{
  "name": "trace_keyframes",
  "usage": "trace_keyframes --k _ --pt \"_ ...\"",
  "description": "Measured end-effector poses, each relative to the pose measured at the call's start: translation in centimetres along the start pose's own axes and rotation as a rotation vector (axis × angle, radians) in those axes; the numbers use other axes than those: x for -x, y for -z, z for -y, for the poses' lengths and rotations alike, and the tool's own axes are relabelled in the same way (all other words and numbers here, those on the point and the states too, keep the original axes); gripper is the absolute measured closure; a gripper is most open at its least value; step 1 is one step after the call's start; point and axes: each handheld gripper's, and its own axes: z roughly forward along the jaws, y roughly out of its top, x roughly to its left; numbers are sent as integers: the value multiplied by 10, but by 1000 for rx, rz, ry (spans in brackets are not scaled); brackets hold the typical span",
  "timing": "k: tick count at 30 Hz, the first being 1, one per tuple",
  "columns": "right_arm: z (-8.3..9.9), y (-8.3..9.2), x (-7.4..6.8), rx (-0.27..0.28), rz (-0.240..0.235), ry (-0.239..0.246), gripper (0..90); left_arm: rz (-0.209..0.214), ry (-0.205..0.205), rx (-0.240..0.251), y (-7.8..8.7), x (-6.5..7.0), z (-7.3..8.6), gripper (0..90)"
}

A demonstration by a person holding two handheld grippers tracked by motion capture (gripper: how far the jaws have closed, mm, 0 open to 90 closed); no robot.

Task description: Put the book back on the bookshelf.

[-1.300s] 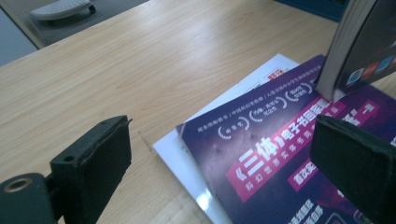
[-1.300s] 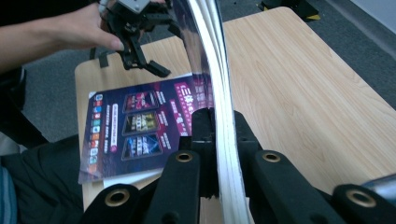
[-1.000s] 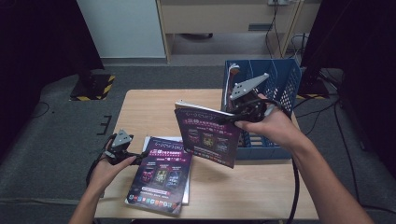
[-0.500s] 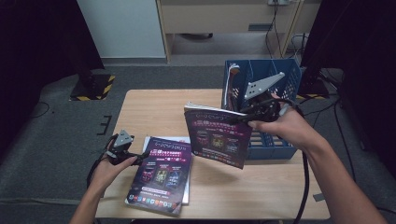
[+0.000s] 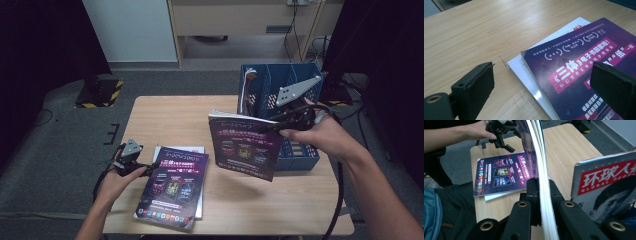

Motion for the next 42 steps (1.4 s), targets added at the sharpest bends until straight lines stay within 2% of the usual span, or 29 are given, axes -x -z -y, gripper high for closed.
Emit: trace_keyframes --k 6,11,32,42 --pt "4 14 2 -9 22 -3 843 0 2 -1 0 0 0 53" --pt "11 25 5 -13 45 -24 843 1 7 0 -1 -1 0 53" --pt "36 72 1 -13 94 -53 843 6 4 -13 -4 0 1 53" --pt "33 95 -1 -2 120 -54 843 6 7 -14 -4 0 1 52"
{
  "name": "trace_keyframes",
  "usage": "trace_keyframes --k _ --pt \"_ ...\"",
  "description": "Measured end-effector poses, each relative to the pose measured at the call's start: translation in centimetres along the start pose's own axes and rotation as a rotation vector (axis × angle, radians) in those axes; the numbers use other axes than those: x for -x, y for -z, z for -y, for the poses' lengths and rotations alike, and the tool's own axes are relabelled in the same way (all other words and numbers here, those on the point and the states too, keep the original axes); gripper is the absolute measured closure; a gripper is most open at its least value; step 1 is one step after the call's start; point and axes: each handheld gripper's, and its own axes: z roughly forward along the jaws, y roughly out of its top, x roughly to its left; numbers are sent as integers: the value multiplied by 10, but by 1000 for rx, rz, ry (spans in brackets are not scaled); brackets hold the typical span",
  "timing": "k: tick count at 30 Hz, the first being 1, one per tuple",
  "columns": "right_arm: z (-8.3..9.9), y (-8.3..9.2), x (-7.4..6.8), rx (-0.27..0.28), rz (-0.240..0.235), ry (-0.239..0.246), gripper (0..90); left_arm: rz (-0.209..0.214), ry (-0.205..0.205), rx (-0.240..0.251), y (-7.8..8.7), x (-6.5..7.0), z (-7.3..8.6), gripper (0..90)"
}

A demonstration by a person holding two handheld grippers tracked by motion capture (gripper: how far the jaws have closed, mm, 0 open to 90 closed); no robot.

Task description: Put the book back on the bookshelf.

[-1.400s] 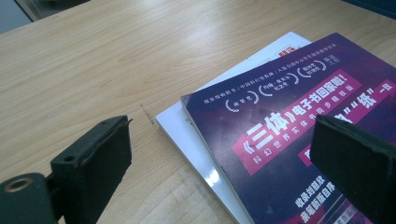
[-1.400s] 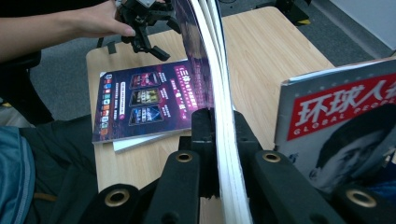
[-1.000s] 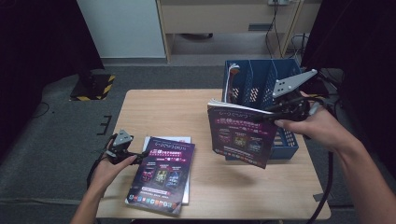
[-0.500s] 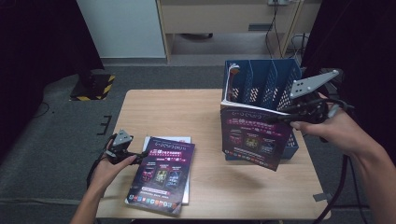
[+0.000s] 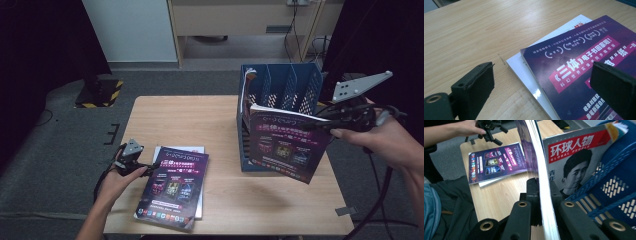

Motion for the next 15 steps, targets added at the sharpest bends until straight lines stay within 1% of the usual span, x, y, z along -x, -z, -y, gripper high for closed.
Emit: trace_keyframes --k 8,15 --pt "-3 18 6 23 33 -18 843 -1 2 0 1 -1 0 53" --pt "-3 24 12 30 65 -39 843 -1 3 0 1 -1 0 53"
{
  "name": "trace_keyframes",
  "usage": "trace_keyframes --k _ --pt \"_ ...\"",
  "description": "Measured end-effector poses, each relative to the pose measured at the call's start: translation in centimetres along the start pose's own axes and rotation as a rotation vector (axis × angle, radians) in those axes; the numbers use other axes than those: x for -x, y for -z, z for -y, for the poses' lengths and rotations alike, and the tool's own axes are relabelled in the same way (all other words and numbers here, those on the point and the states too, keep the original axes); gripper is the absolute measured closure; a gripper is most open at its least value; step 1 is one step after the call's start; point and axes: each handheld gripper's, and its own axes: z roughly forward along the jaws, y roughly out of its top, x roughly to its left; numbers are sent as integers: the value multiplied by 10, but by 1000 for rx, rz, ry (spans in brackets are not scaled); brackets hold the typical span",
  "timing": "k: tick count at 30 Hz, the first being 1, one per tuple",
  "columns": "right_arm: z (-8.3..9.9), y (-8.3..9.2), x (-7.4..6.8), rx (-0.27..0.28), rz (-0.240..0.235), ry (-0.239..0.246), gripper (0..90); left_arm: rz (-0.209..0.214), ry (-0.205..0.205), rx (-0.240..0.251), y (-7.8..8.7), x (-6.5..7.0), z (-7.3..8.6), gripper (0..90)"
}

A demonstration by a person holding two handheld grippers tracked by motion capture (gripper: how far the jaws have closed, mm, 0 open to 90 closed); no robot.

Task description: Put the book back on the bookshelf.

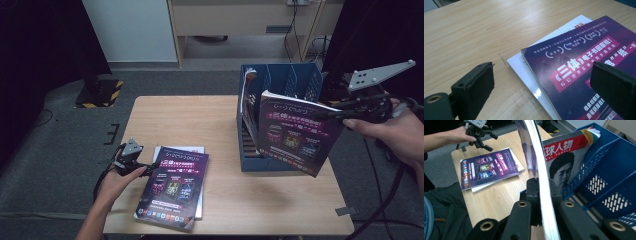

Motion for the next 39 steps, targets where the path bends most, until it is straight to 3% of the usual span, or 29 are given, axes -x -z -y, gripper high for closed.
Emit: trace_keyframes --k 12,20,30,39 --pt "5 10 14 1 48 -38 843 1 4 3 0 -1 1 54" --pt "7 9 24 6 105 -83 843 3 3 0 -1 0 1 54" --pt "2 -3 34 4 175 -141 843 4 1 0 0 -1 1 56" --pt "-6 -22 45 -33 256 -241 843 5 2 2 0 -1 1 56"
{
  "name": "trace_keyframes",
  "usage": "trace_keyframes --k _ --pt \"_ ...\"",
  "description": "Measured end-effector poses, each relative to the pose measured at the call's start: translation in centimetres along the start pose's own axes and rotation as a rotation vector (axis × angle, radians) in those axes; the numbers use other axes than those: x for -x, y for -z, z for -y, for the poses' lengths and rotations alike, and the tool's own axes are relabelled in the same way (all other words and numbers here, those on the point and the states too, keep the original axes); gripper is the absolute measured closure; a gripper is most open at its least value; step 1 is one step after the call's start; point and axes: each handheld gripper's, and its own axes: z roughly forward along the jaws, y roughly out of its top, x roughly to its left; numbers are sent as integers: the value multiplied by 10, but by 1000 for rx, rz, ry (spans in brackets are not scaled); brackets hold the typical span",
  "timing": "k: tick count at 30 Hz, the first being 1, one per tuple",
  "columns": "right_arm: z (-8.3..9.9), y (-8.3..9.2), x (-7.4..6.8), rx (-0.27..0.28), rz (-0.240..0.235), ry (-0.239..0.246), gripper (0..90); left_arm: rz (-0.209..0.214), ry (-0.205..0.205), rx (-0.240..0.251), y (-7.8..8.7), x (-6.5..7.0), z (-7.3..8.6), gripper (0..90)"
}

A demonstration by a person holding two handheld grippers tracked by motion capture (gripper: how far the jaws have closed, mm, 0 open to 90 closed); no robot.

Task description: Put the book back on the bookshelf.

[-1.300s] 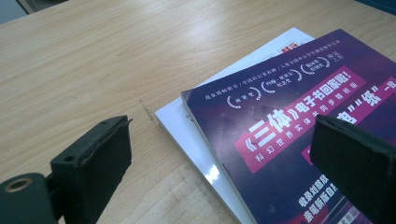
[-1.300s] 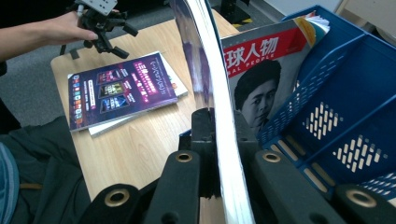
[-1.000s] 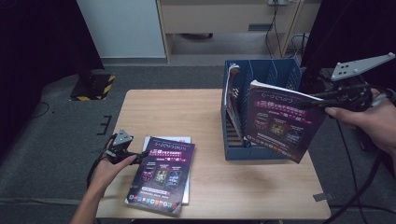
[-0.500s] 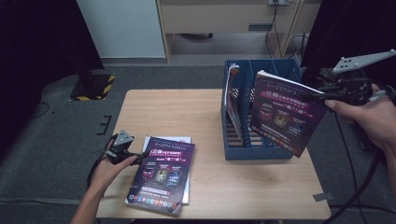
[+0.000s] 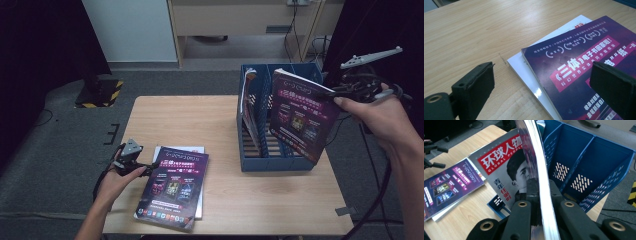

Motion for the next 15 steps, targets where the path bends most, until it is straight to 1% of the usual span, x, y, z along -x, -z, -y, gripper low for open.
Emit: trace_keyframes --k 2,3,4,8,12,15 --pt "-3 -4 1 0 12 -13 844 -1 0 0 0 0 0 56" --pt "-4 -5 1 -9 15 -20 844 -2 6 5 0 0 0 56" --pt "-6 -8 1 -10 26 -22 843 -2 8 7 0 -1 0 56" --pt "-11 -14 3 -39 62 -55 844 -1 9 10 1 -1 0 56" --pt "-15 -19 3 -64 83 -72 843 2 2 10 1 -1 -1 56" --pt "-18 -23 3 -78 91 -77 843 3 5 15 2 -1 -1 56"
